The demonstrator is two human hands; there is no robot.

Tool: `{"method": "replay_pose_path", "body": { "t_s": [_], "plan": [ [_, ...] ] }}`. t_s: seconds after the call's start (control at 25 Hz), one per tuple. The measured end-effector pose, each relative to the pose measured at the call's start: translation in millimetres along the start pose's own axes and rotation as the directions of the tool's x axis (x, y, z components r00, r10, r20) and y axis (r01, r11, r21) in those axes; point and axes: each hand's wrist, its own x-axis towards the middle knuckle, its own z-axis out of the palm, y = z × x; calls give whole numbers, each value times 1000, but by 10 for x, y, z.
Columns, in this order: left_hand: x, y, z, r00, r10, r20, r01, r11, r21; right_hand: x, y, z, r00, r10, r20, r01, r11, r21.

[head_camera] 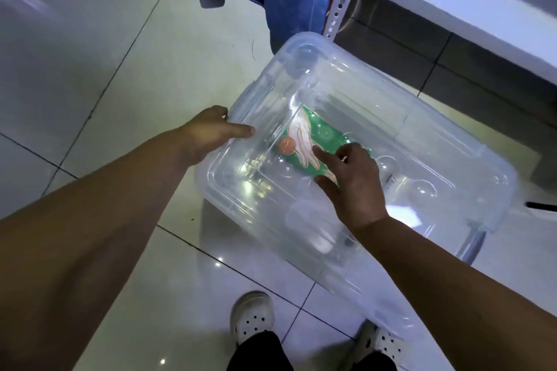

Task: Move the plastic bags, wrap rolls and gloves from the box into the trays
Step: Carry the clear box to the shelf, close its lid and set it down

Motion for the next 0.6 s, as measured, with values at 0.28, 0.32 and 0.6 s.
{"method": "replay_pose_path", "body": {
  "t_s": [0.28, 0.32, 0.6],
  "plan": [
    [-23, -126, 130, 847, 459, -268, -335, 852, 401, 3, -5, 62, 1000, -16, -17, 16, 1000, -19],
    [-39, -141, 158, 826, 488, -281, -357, 840, 410, 9, -11, 64, 1000, -18, -16, 18, 1000, -21],
    [-359, -414, 393, 791, 403, -459, -148, 856, 496, 96, 510, -446, 995, 91, -44, -92, 995, -31]
  ]
}}
